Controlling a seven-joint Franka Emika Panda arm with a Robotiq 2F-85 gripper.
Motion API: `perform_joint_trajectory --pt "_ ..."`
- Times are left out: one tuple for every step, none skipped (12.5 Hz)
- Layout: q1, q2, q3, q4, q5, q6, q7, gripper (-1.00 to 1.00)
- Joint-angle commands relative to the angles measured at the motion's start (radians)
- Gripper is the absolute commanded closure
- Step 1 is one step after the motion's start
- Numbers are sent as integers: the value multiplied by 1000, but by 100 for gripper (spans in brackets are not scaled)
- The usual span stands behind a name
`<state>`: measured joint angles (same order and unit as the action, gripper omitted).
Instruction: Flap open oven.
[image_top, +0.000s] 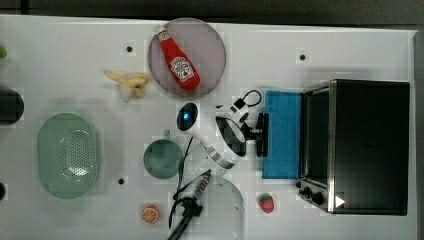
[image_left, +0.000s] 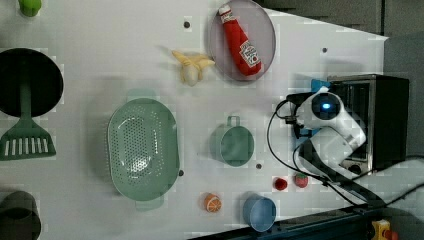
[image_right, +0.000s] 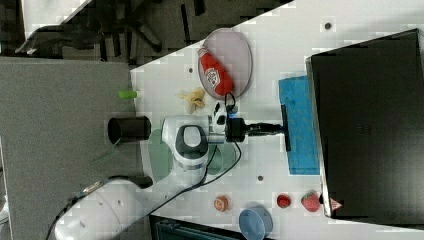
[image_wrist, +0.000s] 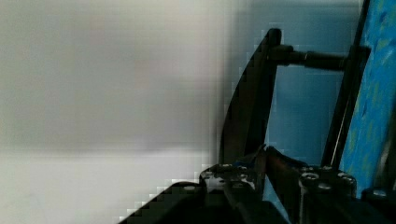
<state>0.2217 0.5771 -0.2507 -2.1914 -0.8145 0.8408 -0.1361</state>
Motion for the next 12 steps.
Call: perform_joint_trajectory --pt "50 8 -9 45 -15 -77 111 65" --pt "54 1 -8 56 -12 -71 111 65" --pt "54 -17 -7 62 4 -58 111 65" --pt "53 -47 -8 65 41 -43 111 65" --pt "51 -89 -9 65 99 -35 111 65" --pt "50 -137 -9 64 166 -36 111 65" --pt "48 -188 -10 65 233 -40 111 65" --pt "45 -239 -12 65 304 -45 111 65" --pt "43 -291 -17 66 372 -58 111 65" --pt "41 -341 -25 67 442 -71 111 65" --pt "39 -387 -35 68 512 -87 111 65" --pt "39 -432 -46 69 576 -102 111 65"
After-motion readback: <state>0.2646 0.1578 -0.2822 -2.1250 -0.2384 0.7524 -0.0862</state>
